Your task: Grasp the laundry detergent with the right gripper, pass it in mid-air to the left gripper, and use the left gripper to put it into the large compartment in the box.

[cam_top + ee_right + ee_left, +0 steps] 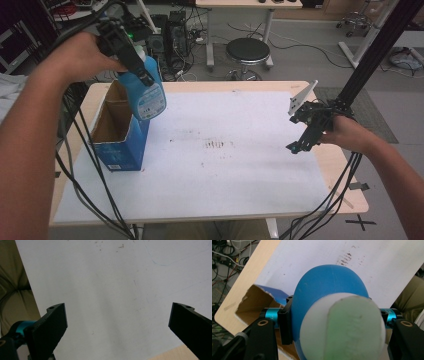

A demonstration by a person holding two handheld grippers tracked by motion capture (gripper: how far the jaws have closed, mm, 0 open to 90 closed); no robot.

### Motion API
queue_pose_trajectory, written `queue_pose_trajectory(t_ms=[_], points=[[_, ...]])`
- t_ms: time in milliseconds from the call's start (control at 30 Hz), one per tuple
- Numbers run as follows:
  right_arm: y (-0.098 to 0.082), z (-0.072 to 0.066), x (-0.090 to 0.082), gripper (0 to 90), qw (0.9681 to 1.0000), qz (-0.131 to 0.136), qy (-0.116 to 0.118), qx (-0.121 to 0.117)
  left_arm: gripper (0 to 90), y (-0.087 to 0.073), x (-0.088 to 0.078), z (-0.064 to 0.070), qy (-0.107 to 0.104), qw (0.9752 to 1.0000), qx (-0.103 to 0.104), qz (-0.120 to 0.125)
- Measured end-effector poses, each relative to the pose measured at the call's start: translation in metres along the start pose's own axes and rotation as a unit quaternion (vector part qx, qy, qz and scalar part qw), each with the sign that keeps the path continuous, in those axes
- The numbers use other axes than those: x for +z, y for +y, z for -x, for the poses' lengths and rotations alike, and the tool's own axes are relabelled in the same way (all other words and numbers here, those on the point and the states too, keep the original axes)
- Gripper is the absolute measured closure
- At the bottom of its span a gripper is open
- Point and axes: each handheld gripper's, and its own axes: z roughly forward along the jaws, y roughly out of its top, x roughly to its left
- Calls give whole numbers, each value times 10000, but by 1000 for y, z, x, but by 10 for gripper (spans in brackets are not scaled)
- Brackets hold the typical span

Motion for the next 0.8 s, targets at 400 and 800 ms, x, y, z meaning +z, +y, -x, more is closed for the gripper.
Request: queue_pose_trajectory(t_ms=[400,800], points=[[3,4,3,10,10000,16,11,-12,380,-37,-15,-29,336,9978,-557,-106],[4,5,3,10,10000,61,-9,-6,380,-71,15,-43,319,9958,-843,-156]])
